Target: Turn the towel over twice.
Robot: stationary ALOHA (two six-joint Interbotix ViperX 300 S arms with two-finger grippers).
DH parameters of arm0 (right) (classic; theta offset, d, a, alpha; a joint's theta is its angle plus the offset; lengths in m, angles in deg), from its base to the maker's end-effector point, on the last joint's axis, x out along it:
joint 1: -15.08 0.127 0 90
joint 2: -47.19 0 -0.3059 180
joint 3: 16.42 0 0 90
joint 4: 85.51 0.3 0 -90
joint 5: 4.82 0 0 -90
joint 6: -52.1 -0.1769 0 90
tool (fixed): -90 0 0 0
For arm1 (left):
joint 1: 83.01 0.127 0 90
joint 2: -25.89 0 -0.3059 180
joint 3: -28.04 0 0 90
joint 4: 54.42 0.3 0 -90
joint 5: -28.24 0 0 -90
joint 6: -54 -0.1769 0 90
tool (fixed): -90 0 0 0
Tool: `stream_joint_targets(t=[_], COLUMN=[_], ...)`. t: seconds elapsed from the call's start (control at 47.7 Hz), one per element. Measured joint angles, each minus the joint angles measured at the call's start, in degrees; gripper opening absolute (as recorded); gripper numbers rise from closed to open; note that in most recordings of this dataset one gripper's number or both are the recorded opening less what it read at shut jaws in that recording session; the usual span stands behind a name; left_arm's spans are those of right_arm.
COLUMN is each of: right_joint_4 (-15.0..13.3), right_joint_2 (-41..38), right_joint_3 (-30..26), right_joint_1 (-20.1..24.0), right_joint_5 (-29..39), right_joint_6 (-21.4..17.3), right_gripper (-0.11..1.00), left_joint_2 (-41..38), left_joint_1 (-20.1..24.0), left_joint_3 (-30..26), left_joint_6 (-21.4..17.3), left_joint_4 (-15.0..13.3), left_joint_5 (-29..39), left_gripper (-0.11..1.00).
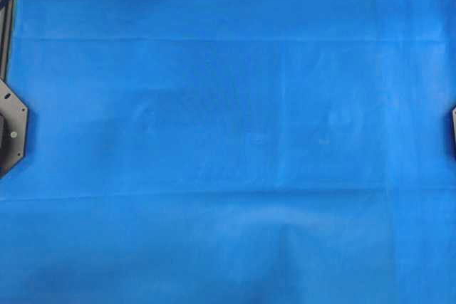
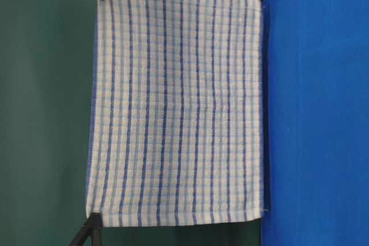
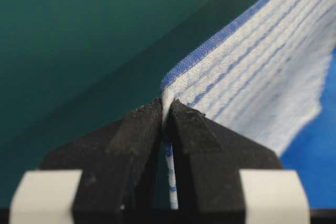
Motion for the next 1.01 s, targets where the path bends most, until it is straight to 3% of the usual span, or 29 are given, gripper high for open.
stream_joint_targets(t=[0.252, 0.608, 0.797, 1.007], right_joint_4=[0.18, 0.26, 0.35, 0.26], right_joint_2=[5.01, 6.33, 6.33, 5.80], right_joint_3=[2.81, 8.70, 10.55, 12.13], right_joint_1=[7.21, 18.19, 24.35, 32.26], right_joint_5=[7.03, 9.32, 9.76, 11.43], right_joint_6=[-3.78, -9.49, -12.04, -15.64], right_gripper=[0.06, 0.06, 0.06, 0.06], left_joint_2=[3.52, 10.63, 12.39, 11.51], left_joint_1=[-5.71, -13.01, -19.07, -27.16], left_joint_3=[3.34, 7.73, 9.84, 12.13], left_joint_6=[0.70, 3.34, 3.78, 5.10], left_joint_4=[-0.09, -0.09, -0.09, 0.00], left_joint_5=[3.87, 18.19, 23.55, 25.05], left_gripper=[0.03, 0.03, 0.03, 0.03])
